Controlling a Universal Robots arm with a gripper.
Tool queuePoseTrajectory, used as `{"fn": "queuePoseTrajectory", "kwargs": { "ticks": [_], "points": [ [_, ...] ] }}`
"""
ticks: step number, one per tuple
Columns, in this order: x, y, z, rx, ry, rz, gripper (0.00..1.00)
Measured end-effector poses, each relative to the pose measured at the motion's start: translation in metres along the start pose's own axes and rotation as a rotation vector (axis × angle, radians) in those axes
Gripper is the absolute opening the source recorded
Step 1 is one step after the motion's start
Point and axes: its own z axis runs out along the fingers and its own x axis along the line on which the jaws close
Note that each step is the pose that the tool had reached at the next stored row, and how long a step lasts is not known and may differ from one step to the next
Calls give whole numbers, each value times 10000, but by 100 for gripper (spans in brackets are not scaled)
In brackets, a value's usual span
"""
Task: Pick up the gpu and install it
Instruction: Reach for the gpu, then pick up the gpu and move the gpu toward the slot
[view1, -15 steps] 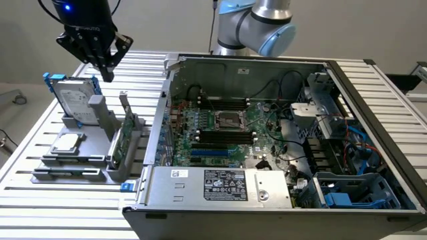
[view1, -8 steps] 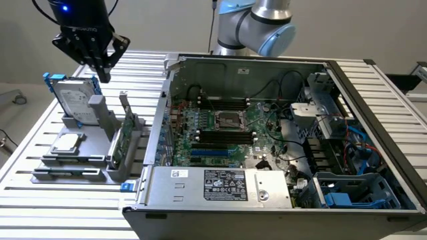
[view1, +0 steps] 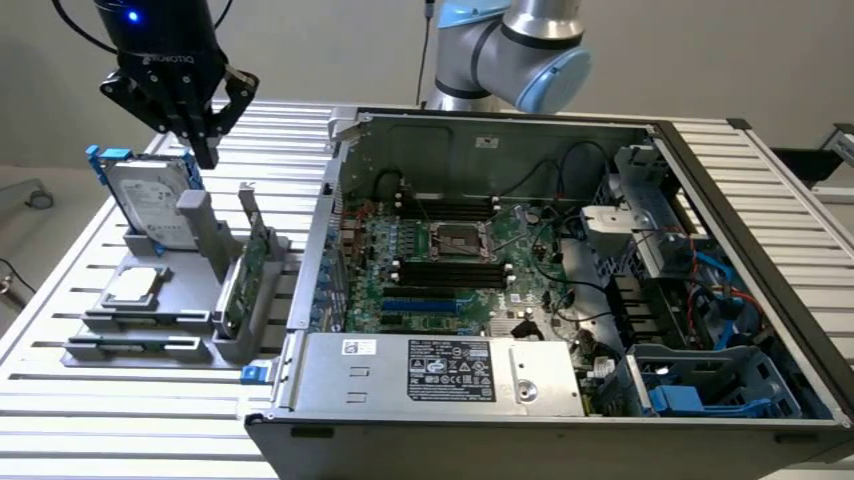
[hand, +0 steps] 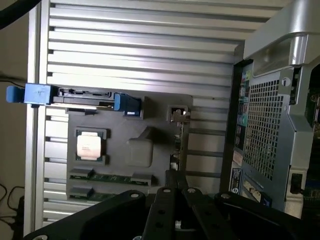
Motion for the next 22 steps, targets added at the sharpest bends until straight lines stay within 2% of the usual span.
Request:
{"fn": "queuePoseTrajectory", "kwargs": {
  "ticks": [15, 16, 17, 18, 20, 21, 22],
  "points": [
    [0, 0, 1, 0, 2, -1, 11],
    [0, 0, 1, 0, 2, -1, 12],
    [0, 0, 1, 0, 2, -1, 17],
    [0, 0, 1, 0, 2, -1, 17],
    [0, 0, 1, 0, 2, -1, 30],
    [0, 0, 1, -1, 2, -1, 30],
    [0, 0, 1, 0, 2, -1, 36]
  ]
}}
